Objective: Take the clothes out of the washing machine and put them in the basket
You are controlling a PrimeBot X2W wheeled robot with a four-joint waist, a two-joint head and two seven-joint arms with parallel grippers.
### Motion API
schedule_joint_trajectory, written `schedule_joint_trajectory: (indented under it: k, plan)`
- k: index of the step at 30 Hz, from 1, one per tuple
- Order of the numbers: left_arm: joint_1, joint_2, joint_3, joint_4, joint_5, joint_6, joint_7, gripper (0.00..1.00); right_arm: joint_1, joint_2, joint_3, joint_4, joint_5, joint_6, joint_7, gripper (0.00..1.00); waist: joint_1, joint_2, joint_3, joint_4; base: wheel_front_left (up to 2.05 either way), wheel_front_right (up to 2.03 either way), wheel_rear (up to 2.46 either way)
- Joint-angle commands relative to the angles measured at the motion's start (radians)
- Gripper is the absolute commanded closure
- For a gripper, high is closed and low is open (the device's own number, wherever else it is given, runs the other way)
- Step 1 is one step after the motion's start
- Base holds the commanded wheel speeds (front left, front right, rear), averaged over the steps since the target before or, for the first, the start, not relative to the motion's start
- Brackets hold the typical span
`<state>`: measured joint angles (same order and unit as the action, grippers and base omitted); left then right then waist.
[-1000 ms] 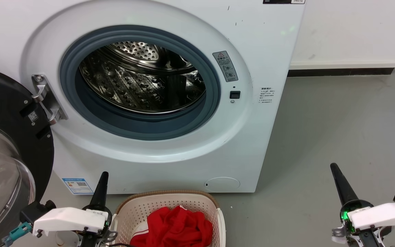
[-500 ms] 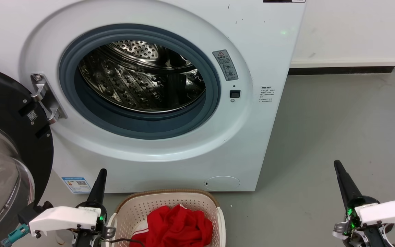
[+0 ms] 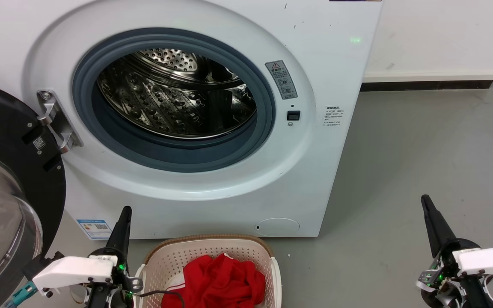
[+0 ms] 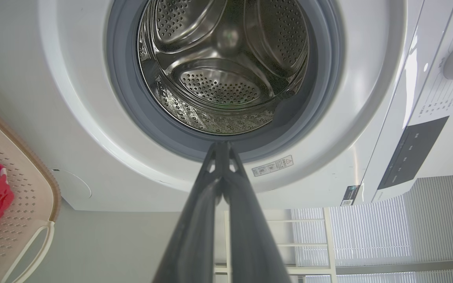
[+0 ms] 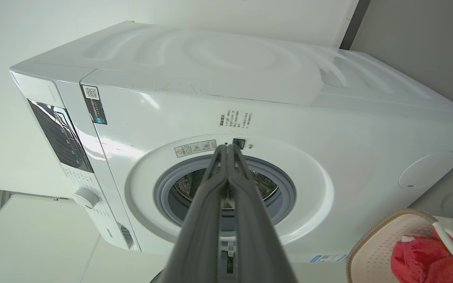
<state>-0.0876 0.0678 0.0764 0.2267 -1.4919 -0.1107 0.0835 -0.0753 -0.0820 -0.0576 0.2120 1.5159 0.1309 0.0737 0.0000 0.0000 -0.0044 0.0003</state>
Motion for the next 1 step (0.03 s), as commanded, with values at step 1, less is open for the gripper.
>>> schedule_joint_trajectory:
  k: [1]
  plan:
    - [-0.015,0.000,0.007,0.001,-0.019,-0.006,0.004,1.00,-0.018,0.002,-0.005,0.005,0.020,0.000,0.004,1.00,0.0000,0.0000,0.001,0.000,0.00,0.00,0.00]
